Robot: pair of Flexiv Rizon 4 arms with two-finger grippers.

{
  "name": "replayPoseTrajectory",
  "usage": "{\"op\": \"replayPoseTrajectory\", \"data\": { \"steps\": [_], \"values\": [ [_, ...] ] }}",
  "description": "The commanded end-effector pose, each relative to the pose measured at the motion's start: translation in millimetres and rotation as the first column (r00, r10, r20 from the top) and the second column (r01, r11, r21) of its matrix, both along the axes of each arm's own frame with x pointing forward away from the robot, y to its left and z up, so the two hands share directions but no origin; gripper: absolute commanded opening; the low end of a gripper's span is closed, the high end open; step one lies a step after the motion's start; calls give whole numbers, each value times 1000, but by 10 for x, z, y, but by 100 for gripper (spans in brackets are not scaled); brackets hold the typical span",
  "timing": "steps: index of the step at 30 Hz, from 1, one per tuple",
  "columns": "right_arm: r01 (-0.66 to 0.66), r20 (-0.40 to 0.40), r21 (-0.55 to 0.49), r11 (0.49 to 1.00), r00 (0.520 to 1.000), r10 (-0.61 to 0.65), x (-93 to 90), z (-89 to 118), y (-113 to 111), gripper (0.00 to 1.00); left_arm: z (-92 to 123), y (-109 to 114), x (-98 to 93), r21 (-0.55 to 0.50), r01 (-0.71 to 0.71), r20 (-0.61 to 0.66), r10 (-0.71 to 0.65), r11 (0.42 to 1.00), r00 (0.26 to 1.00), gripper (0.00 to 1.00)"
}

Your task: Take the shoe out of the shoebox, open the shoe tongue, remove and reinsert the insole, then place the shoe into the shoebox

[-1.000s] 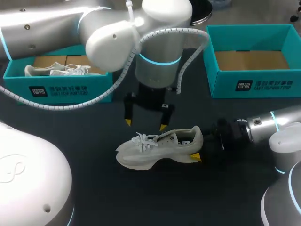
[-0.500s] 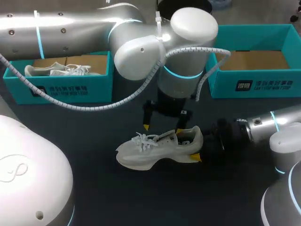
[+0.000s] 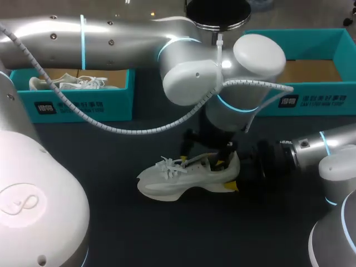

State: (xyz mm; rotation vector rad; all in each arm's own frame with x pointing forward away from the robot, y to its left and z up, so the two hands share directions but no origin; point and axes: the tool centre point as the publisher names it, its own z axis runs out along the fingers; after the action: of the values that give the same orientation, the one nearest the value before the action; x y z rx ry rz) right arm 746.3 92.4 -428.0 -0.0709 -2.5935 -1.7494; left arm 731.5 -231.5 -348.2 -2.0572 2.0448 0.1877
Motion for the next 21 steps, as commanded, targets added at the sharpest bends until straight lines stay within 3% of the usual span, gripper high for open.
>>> {"op": "replayPoseTrajectory", "data": {
  "steps": [1,11,21],
  "values": [
    [2,0,-2,1000,1000,-2,-7,-59,43,0,-89,-113,-53,60,-39,31,37,997,999,100],
    [2,0,-2,1000,1000,-2,-7,-59,43,0,-208,-171,-106,139,-62,26,59,988,998,100],
    [2,0,-2,1000,1000,-2,-7,-59,43,0,-309,-7,-118,185,-131,-7,134,974,991,100]
  ]
}}
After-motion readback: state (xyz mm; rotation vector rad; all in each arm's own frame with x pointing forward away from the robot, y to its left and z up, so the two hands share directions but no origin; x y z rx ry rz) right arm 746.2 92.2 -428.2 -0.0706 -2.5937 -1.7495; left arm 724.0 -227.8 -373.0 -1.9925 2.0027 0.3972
